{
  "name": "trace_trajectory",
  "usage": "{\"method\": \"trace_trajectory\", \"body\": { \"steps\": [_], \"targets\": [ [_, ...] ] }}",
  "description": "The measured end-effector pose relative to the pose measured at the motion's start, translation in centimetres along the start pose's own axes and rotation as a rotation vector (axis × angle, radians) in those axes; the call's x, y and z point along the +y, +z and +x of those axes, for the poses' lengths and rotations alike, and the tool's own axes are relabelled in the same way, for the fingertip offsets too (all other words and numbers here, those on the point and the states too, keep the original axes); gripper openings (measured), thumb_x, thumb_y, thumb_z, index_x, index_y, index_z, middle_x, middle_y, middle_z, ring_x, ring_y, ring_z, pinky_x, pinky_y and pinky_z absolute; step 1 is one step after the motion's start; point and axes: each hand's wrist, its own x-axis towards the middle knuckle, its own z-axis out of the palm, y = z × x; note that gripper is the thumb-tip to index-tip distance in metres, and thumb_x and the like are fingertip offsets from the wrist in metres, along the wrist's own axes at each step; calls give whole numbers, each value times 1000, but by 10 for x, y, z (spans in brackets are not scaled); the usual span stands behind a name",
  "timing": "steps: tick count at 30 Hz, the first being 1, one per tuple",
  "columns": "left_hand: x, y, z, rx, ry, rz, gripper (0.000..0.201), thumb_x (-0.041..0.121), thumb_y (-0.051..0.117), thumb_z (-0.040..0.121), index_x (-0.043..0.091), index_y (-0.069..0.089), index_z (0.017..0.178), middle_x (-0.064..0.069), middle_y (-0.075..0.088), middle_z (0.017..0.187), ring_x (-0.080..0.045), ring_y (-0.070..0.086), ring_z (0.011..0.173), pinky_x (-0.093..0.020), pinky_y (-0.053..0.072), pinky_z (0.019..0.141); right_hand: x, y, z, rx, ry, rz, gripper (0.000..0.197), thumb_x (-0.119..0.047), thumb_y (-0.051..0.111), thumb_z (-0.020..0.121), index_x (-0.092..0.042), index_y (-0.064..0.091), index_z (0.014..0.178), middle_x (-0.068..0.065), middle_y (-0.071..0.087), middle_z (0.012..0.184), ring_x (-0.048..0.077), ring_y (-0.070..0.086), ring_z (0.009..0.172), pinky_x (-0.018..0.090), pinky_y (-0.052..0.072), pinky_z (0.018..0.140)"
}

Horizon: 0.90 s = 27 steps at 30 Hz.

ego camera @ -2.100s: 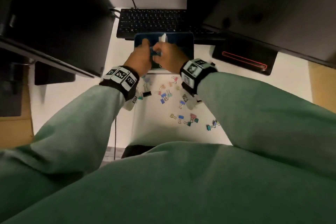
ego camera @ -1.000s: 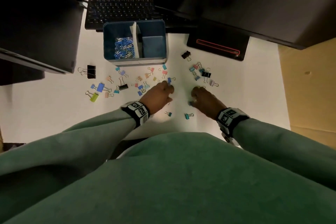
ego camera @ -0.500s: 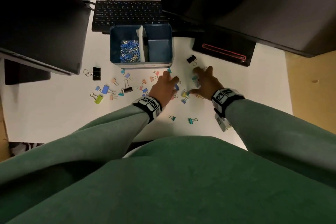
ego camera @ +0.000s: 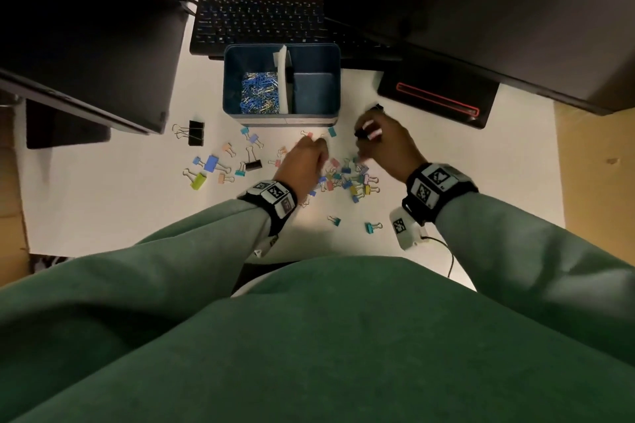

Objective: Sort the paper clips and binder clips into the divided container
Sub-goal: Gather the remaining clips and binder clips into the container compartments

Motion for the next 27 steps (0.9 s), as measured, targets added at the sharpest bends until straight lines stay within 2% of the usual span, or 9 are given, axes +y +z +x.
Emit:
{"method": "trace_trajectory", "body": {
  "steps": [4, 6, 9, 13, 16, 18, 21, 24, 27],
  "targets": [
    [-20, -28, -9, 142, -81, 222, 50, 38, 69, 81, 22, 50, 124, -13, 45, 126, -29, 45, 114, -43, 44, 96, -61, 6, 32, 15, -130, 67, 24, -7, 67, 85, -15, 59, 107, 4, 61, 105, 20, 67, 81, 31, 59, 69],
    [-34, -37, -14, -11, -197, 271, 85, 64, 67, 73, 30, 30, 141, -15, 29, 143, -36, 32, 128, -52, 37, 102, -77, 11, 46, -16, -159, -94, 31, -18, 70, 84, -21, 59, 113, 1, 60, 112, 13, 62, 88, 28, 53, 78],
    [-39, -31, -21, -217, -216, 312, 107, 69, 70, 65, 36, 11, 148, -13, 19, 146, -37, 26, 129, -56, 37, 100, -78, 12, 47, -27, -199, -319, 41, -26, 70, 84, -24, 54, 122, 6, 52, 124, 17, 58, 98, 30, 50, 84],
    [-22, -8, -22, -169, -108, 253, 83, 46, 76, 73, 27, 32, 141, -12, 26, 137, -31, 34, 120, -50, 45, 94, -36, 2, 11, 1, -136, -564, 44, -31, 71, 84, -18, 49, 119, 10, 49, 121, 25, 60, 92, 32, 48, 76],
    [-16, 0, -19, -101, -72, 129, 55, 29, 75, 79, 19, 50, 126, -11, 34, 127, -27, 40, 112, -40, 49, 93, 7, 11, -17, -286, 157, -720, 92, -36, 80, 74, -23, 22, 145, 22, 21, 148, 36, 60, 106, 39, 52, 90],
    [-13, 5, -13, -87, -61, 106, 43, 24, 73, 80, 14, 55, 117, -9, 37, 119, -24, 43, 104, -32, 50, 85, 27, 25, -24, -327, 228, -744, 107, -38, 82, 71, -29, 10, 149, 21, 7, 151, 39, 56, 112, 44, 51, 96],
    [-6, 8, -7, -100, -126, 74, 38, 23, 73, 78, 12, 57, 110, -6, 37, 116, -22, 45, 102, -22, 44, 76, 31, 43, -25, -258, 176, -723, 88, -33, 73, 81, -26, 16, 148, 18, 14, 148, 40, 54, 113, 41, 51, 93],
    [1, 6, -4, -147, -97, 128, 35, 28, 71, 80, 12, 58, 108, -9, 37, 119, -23, 44, 101, -28, 48, 84, 29, 44, -22, -260, 158, -689, 65, -25, 63, 88, -23, 27, 141, 16, 19, 147, 32, 56, 100, 30, 45, 76],
    [-2, 0, -6, -147, -120, 65, 27, 22, 72, 76, 9, 59, 97, -10, 38, 115, -23, 49, 94, -31, 51, 85, 34, 33, -21, -245, 129, -635, 44, -24, 64, 87, -17, 41, 124, 13, 32, 126, 25, 47, 84, 29, 38, 70]
  ]
}}
